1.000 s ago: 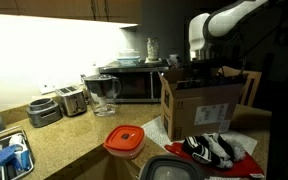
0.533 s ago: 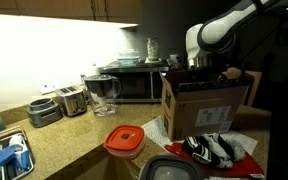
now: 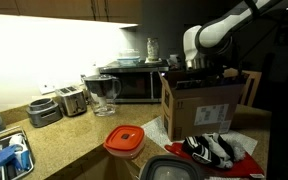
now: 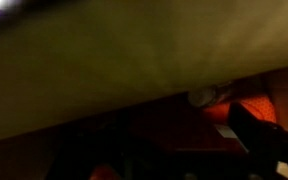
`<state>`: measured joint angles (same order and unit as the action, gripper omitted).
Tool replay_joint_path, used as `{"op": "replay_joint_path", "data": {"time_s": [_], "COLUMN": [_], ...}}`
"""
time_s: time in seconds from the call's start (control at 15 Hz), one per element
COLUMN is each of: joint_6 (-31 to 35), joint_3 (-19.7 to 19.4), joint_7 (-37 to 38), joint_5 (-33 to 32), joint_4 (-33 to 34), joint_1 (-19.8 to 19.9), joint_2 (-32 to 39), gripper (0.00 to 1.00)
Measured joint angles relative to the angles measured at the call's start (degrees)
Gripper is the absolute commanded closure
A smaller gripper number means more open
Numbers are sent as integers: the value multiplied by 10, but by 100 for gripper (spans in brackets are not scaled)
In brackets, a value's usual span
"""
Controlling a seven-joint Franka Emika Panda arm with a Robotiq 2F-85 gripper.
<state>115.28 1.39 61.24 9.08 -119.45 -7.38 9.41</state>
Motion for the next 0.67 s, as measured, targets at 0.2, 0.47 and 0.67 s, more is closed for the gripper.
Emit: {"op": "replay_joint_path", "data": {"time_s": [0.2,0.47,0.67], "joint_6": [9,31,33], "joint_3": [-1,-1,-1], "joint_7": [1,21,30], "joint_5": [-17,-63,-81], "joint_4": [2,3,6], "joint_1": [0,-1,-2], "joint_2": [2,2,2], "gripper": [0,0,0]}}
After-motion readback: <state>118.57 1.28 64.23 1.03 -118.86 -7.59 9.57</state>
